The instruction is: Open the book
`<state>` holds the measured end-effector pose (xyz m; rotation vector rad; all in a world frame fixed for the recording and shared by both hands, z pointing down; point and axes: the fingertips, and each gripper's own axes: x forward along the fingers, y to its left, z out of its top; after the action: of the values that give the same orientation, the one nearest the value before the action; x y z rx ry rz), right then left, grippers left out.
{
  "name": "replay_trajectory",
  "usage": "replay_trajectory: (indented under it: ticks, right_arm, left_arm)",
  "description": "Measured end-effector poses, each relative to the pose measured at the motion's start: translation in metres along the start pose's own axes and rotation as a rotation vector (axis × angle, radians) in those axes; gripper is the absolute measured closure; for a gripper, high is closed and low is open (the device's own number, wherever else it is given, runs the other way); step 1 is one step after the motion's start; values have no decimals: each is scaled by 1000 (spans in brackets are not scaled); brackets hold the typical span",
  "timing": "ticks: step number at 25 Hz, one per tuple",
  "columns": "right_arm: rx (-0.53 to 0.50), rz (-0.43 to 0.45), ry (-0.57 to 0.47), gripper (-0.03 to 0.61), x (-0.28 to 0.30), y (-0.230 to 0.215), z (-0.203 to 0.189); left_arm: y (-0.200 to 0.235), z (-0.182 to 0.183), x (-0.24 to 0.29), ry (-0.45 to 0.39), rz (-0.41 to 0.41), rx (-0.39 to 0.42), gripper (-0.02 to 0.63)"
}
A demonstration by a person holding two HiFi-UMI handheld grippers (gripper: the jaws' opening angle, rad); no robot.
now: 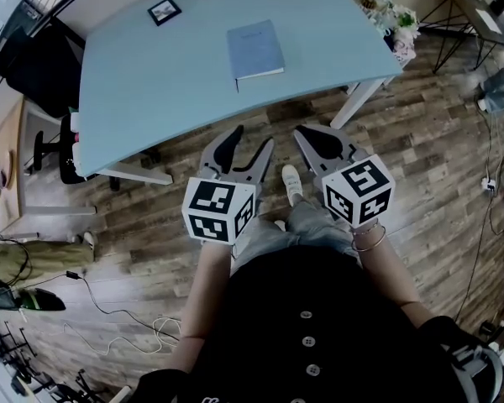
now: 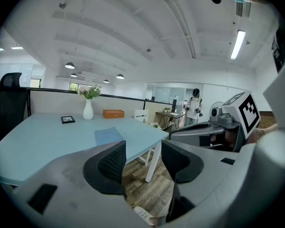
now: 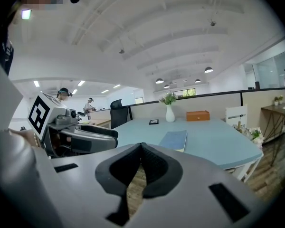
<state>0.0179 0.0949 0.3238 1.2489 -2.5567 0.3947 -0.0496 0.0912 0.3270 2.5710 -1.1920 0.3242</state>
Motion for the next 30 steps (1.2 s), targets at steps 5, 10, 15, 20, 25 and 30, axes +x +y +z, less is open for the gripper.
replay_trajectory:
  ticks: [5,10,15,20,25,30]
  right_arm:
    - [6,28,12,577,30,-19,6]
    - [9,45,27,577,63,-44,16]
    - [11,64,41,577,92,-74,27]
    - [6,78,59,577,113,-103,37]
    - [5,98,71,577,133,-125,45]
    - [9,124,97,577,147,-143,41]
  left_arm:
    - [24,5,27,17,12,-7,400]
    - [49,20,63,33,4,-33,400]
    - [71,36,97,37,11,-47,400]
    - [85,45,128,45,20,-60,400]
    - [98,48,151,59,35,-85,400]
    - [107,50,169,72,57,-87,400]
